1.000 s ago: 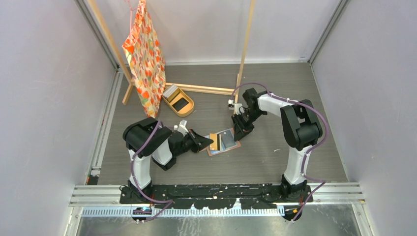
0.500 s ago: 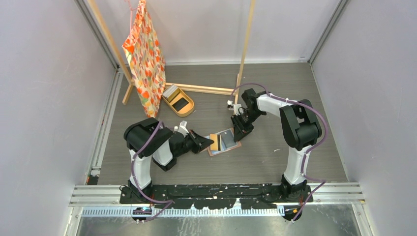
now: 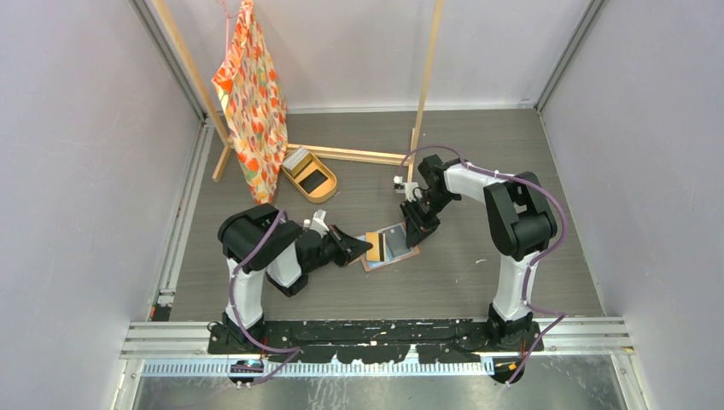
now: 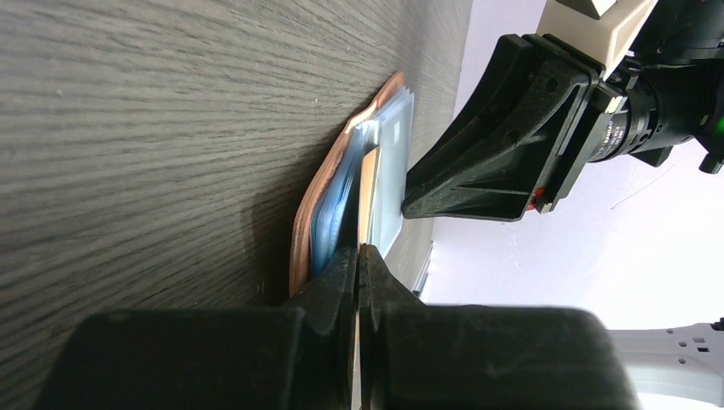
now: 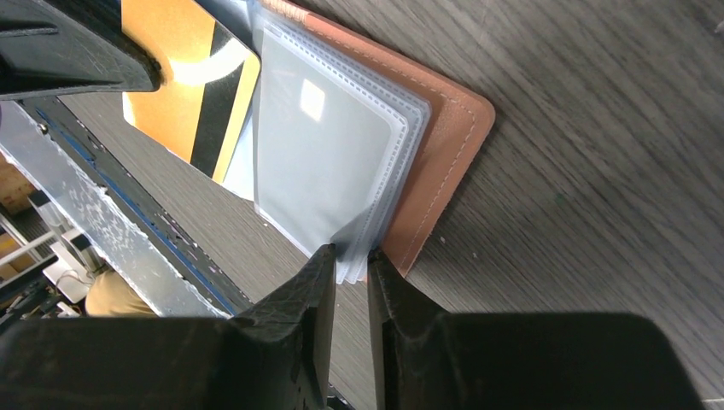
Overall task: Put the credit cards into the card holder
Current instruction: Insert the credit card into the card holder.
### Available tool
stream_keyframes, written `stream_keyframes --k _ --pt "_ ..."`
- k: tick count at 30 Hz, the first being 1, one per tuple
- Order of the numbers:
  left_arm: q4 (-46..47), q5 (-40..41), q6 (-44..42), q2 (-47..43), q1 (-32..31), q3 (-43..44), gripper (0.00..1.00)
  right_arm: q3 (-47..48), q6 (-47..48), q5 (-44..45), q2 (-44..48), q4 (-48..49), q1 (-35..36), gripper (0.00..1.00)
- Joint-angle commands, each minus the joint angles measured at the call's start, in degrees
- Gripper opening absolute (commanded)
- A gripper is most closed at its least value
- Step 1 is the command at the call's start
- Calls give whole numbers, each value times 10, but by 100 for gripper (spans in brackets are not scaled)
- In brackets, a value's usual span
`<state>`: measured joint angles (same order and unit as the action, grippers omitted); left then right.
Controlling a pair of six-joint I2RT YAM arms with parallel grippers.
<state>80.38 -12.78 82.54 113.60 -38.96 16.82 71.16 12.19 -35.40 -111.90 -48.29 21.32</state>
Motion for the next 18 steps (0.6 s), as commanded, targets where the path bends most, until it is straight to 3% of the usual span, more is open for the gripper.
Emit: stream_keyframes --k 1,18 --pt "15 20 -2 15 -4 10 1 20 9 0 -4 -8 6 25" --pt "-21 43 -10 10 -22 32 1 22 10 -5 -3 -12 8 23"
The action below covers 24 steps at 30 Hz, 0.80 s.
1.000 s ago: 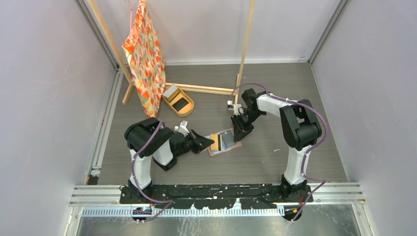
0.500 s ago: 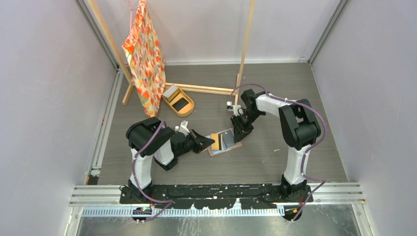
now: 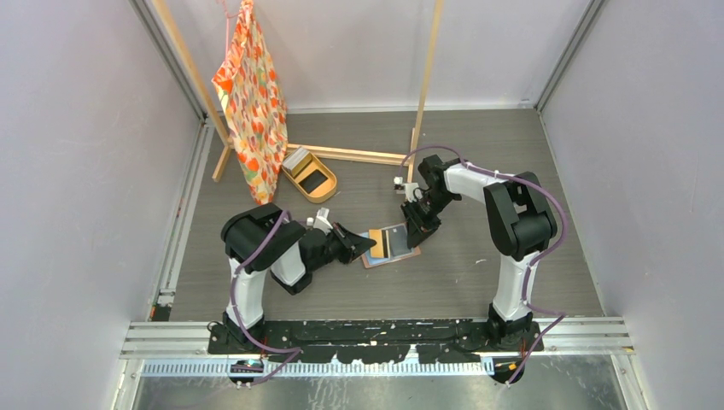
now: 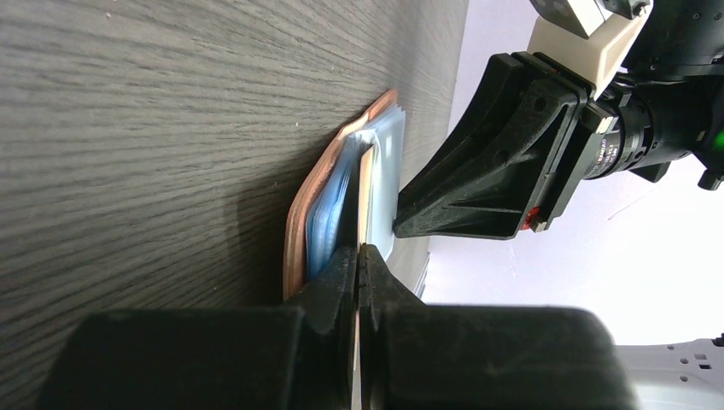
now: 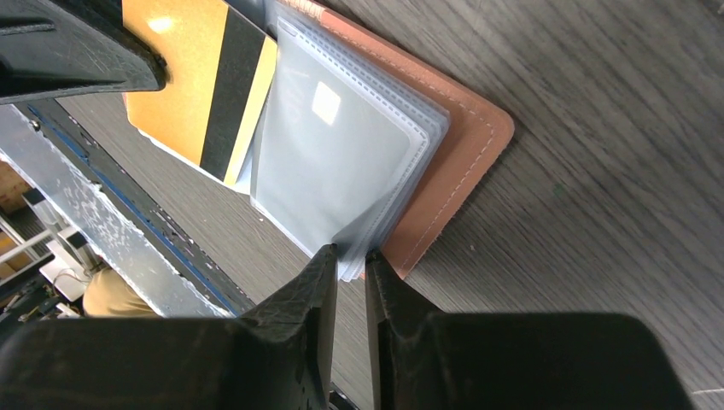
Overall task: Put the credit cards into the card holder
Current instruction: Insert the credit card into the card holder.
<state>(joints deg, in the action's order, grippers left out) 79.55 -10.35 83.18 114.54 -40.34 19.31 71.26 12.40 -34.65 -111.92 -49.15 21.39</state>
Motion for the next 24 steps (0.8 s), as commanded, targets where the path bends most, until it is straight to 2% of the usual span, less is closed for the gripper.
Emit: stream_keyframes --k 1,17,24 --pt "-12 19 -15 1 -9 7 1 21 8 -13 -3 -3 8 23" --pt "-88 17 20 -73 -21 -16 1 21 7 -14 1 -3 8 23" --pt "-77 16 26 -84 -21 -33 0 21 6 -13 3 -3 9 23"
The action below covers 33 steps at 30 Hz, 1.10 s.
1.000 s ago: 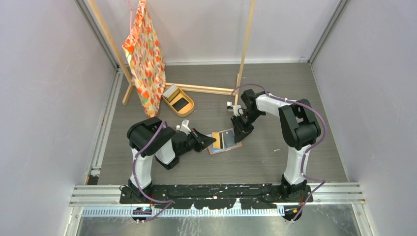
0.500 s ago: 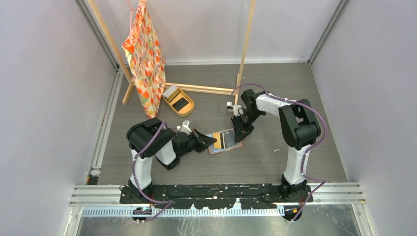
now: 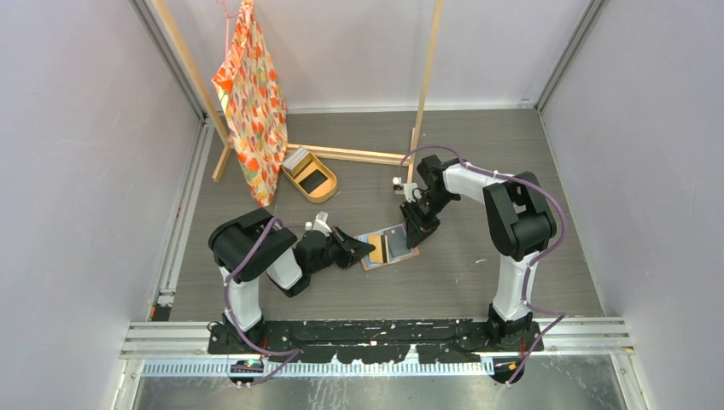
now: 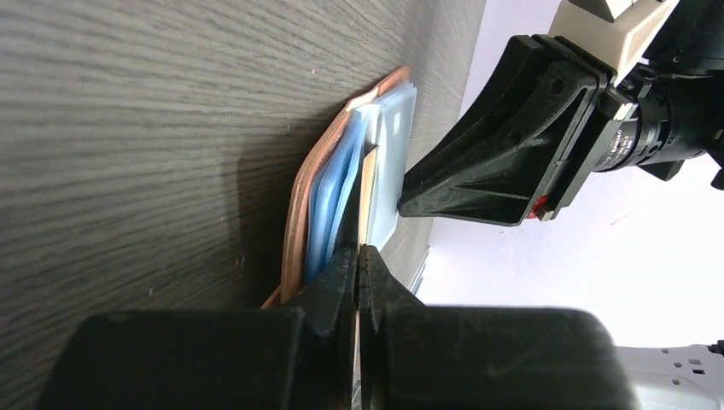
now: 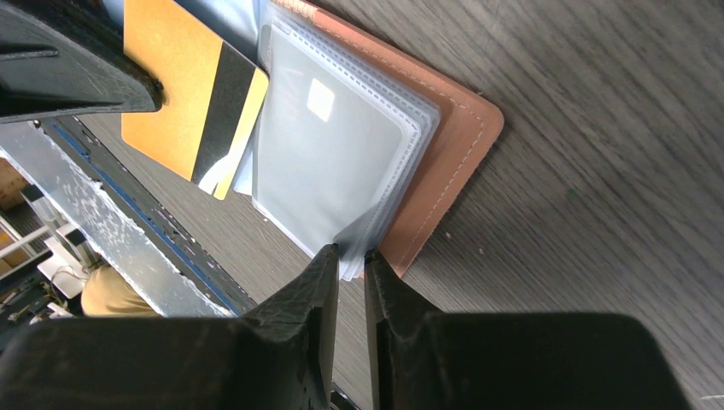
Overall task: Put the credit cards into the card holder
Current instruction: Insert the credit card into the card holder.
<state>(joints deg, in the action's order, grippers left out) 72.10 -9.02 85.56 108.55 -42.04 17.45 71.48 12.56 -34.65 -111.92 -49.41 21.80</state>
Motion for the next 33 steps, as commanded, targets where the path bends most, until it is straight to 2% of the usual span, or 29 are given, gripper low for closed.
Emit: stream_keyframes --k 1,17,33 --pt "-3 2 2 -27 -4 -18 1 19 4 -13 3 0 4 22" --pt "-8 -30 3 -25 -4 -11 1 19 4 -9 2 1 7 22" --pt "12 14 -29 24 -4 20 1 20 4 -9 4 0 8 22"
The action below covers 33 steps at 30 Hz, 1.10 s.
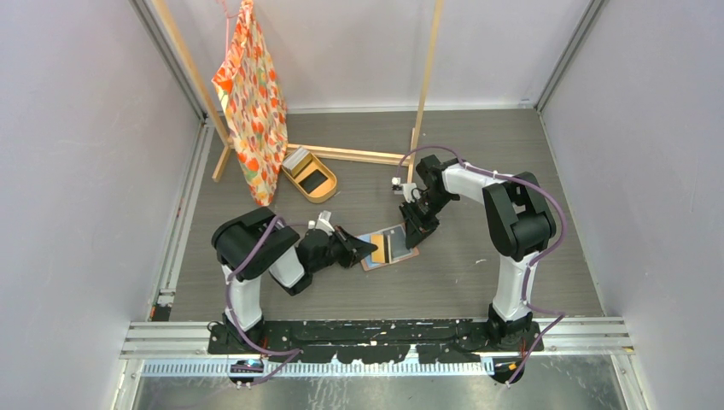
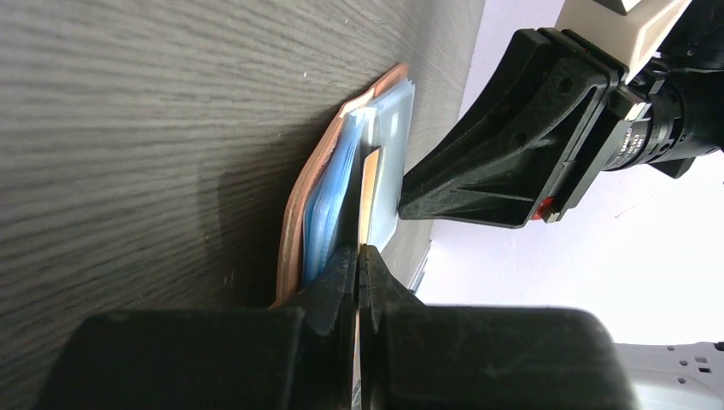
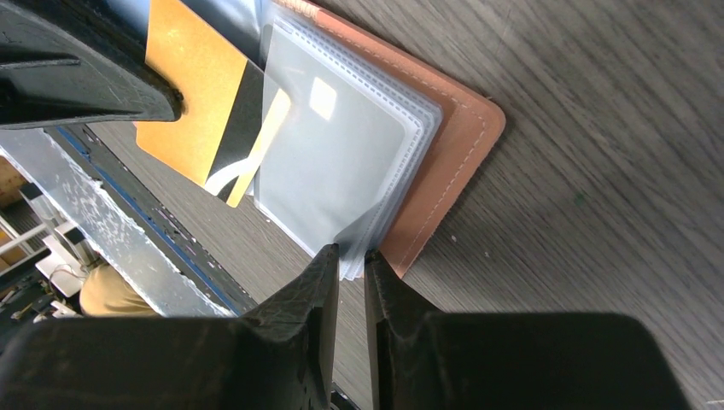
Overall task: Put the credit cards into the card holder
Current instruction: Insert the credit card into the card holder.
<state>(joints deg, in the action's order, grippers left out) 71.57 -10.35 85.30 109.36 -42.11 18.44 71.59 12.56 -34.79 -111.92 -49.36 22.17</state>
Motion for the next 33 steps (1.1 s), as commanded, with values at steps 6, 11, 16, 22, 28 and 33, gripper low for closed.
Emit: stream_keyframes --k 6,11,16,22,28,33 --pt "23 46 -37 29 -3 11 0 18 4 -8 4 0 4 22" --pt "55 60 -44 52 -3 12 0 18 4 -5 2 2 5 22" --pt "61 67 -50 65 -7 18 1 17 3 -5 2 3 5 22" --pt "68 83 -60 70 -12 17 0 18 3 -6 2 3 6 22" --pt "68 91 -62 77 -20 25 1 17 2 -6 2 3 5 22" --pt "68 99 -74 76 -27 26 1 17 2 -6 3 3 6 22"
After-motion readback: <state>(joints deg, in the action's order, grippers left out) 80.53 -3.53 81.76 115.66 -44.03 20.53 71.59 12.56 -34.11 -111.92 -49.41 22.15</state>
